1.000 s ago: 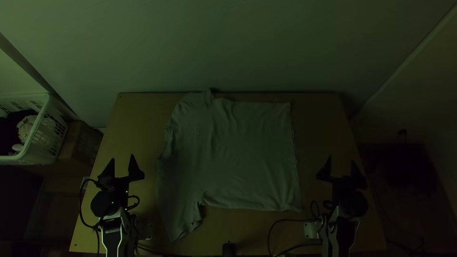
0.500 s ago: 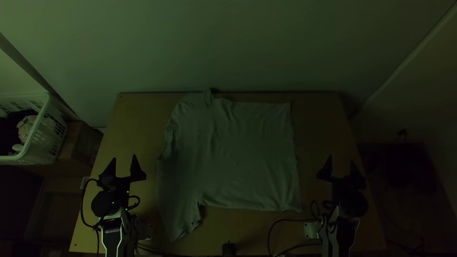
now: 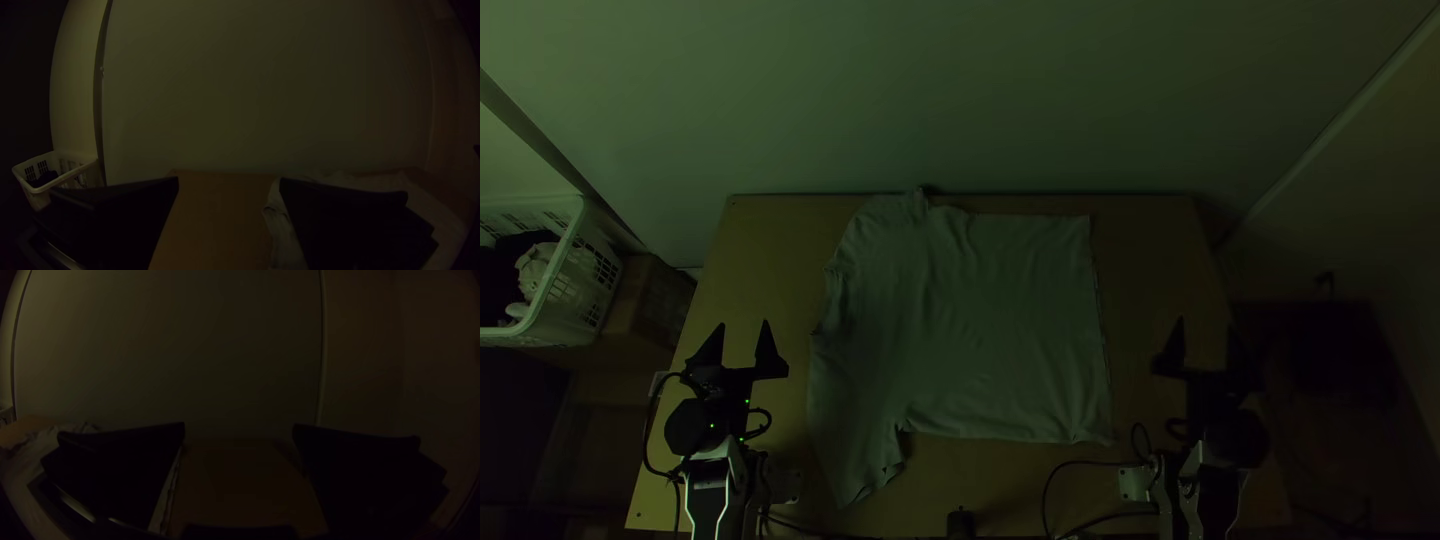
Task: Fold the t-shirt
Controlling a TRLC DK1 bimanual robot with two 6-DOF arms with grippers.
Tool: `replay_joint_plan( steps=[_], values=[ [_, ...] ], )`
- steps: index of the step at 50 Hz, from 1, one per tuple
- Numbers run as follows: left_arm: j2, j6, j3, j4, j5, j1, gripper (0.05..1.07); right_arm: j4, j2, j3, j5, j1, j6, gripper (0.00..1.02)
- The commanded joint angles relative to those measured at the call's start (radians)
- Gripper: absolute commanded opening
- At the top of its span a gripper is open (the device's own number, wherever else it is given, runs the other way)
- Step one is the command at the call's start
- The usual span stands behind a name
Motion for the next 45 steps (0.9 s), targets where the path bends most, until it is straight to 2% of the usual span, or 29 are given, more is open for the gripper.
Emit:
replay_joint_plan(
  steps=[1,19,45],
  values=[
    [0.1,0.013,0.109,0.021,0.005,-0.012,1.02,0.035,0.032,0.061,-0.002,0.02,-0.036,0.99],
    [0.445,0.01,0.409,0.067,0.005,-0.045,1.02,0.168,0.339,0.265,-0.002,0.049,-0.056,0.99],
    [0.853,-0.004,0.822,0.05,0.004,-0.103,1.02,0.226,0.831,0.635,-0.003,0.069,-0.059,0.99]
  ],
)
